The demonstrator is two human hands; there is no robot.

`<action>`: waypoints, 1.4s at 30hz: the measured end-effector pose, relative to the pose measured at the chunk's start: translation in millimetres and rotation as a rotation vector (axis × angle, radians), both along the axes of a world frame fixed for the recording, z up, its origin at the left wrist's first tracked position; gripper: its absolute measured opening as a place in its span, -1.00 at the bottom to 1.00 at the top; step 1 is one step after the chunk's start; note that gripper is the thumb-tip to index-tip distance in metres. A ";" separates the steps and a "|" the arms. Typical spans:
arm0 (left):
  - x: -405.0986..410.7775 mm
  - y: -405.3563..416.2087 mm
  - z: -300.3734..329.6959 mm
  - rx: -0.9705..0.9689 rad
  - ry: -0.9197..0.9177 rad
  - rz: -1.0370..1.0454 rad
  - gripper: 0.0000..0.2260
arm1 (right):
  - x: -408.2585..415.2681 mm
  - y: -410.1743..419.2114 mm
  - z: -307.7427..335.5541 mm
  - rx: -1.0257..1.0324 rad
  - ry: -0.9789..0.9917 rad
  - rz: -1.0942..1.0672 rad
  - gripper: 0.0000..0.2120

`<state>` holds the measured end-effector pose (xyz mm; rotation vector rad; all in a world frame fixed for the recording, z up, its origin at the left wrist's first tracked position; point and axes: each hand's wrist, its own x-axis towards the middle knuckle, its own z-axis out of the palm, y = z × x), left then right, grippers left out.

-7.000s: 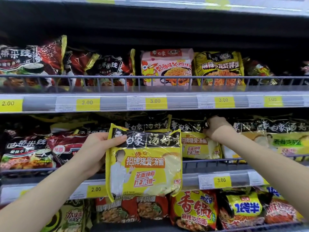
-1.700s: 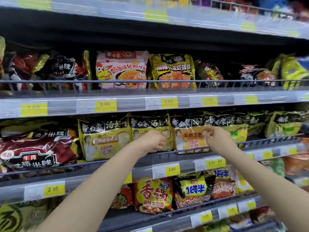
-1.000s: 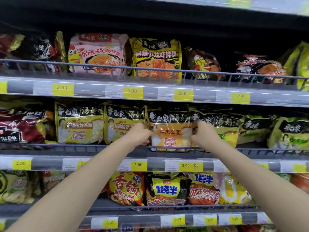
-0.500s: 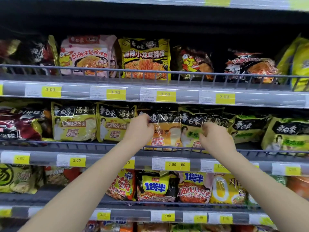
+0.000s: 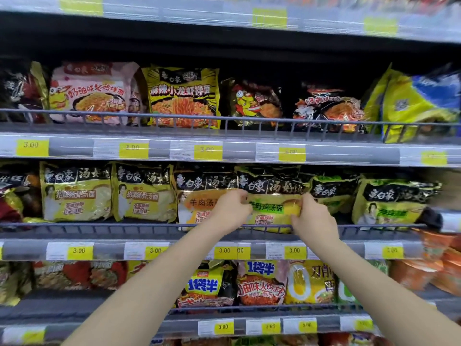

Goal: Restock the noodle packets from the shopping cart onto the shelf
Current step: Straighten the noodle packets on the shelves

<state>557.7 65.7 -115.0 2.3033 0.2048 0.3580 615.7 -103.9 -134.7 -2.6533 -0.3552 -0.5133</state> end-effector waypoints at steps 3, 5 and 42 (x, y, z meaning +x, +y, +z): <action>6.0 -10.9 0.6 -0.015 0.082 -0.035 -0.53 | 6.5 -0.1 -2.9 0.032 0.005 0.001 -0.77; 8.7 -18.2 1.6 -0.009 0.094 -0.013 -0.56 | 12.4 -0.1 -3.4 0.036 0.011 -0.012 -0.74; -107.7 104.8 1.2 -0.298 0.155 -0.287 -0.84 | -80.2 66.0 7.2 -0.009 -0.029 0.084 -0.74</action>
